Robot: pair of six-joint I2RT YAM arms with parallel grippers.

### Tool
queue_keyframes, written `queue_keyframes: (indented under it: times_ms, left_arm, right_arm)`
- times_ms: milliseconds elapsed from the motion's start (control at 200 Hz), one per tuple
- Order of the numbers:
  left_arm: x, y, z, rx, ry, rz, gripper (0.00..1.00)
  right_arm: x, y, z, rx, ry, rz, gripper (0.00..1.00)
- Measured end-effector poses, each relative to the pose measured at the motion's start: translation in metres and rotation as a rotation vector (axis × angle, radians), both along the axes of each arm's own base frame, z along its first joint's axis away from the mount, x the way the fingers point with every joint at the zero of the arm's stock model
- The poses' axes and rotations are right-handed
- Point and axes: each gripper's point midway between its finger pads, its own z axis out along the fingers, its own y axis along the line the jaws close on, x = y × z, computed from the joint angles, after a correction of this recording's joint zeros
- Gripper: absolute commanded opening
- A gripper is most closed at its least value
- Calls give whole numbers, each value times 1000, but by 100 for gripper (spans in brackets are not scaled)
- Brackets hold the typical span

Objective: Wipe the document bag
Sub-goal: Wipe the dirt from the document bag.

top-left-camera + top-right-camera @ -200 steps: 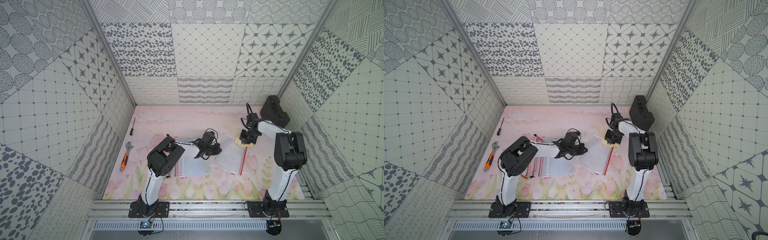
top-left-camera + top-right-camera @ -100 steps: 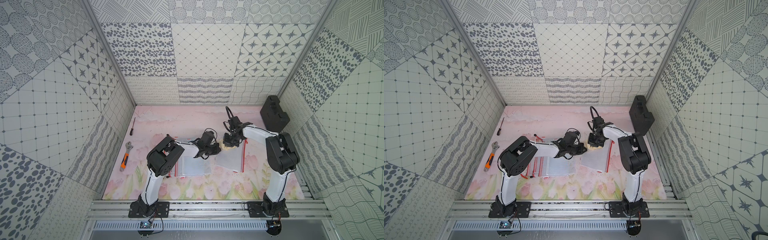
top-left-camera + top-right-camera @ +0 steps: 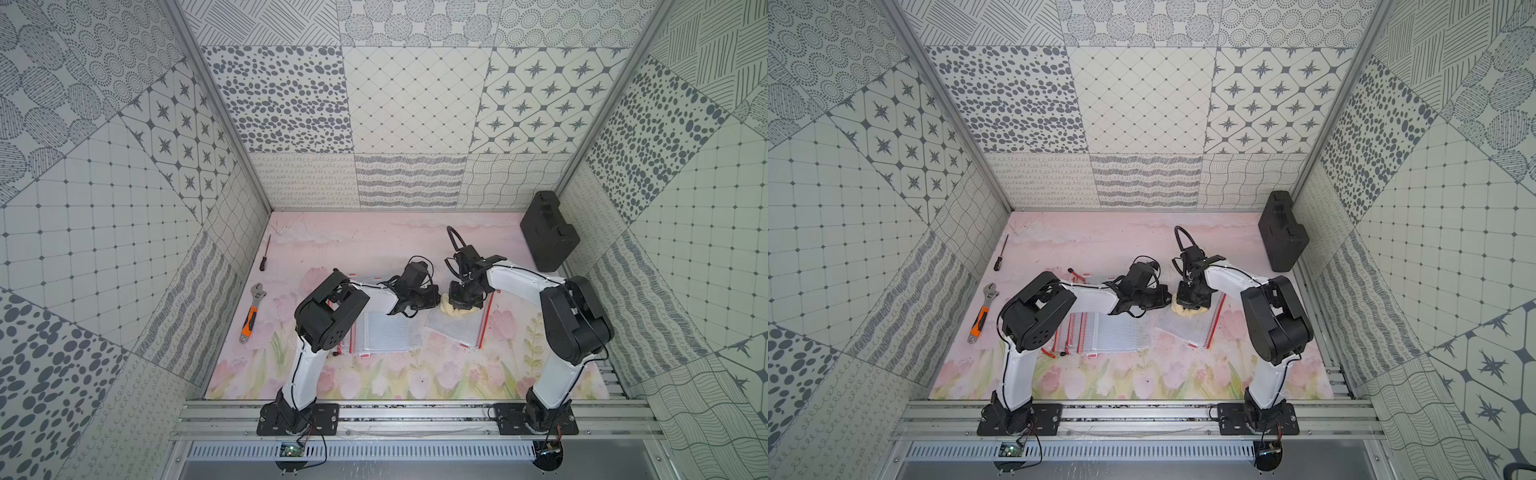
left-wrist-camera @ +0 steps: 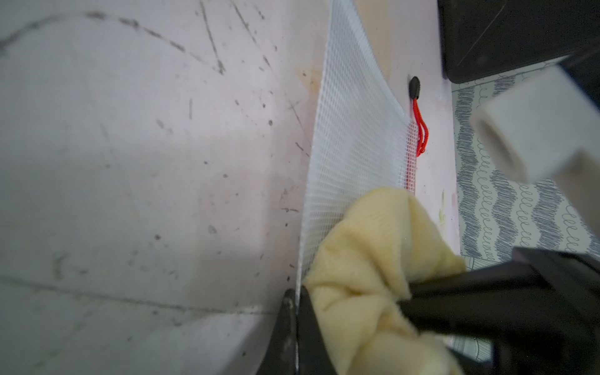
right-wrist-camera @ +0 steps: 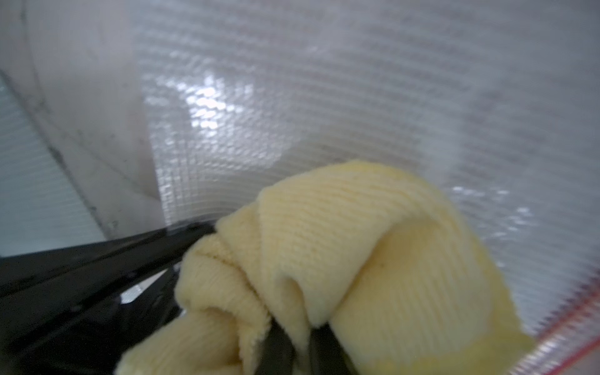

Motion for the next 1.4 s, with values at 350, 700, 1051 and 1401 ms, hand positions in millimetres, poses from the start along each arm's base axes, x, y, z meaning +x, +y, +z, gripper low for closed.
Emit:
queue_keyframes:
  times_ms: [350,700,1051,1401]
  left_arm:
    - [1,2,1,-16,-2,9,0]
    - [1,9,1,-15,4,47,0]
    - [2,27,0,0,-2,125,0]
    - [7,32,0,-23,-3,163,0]
  right_arm:
    - [11,-90,2,51,8,-245,0]
    - [-4,5,3,1,-8,9,0]
    - [-27,13,-2,127,-27,-31,0]
    - [-49,-37,2,25,27,-124,0]
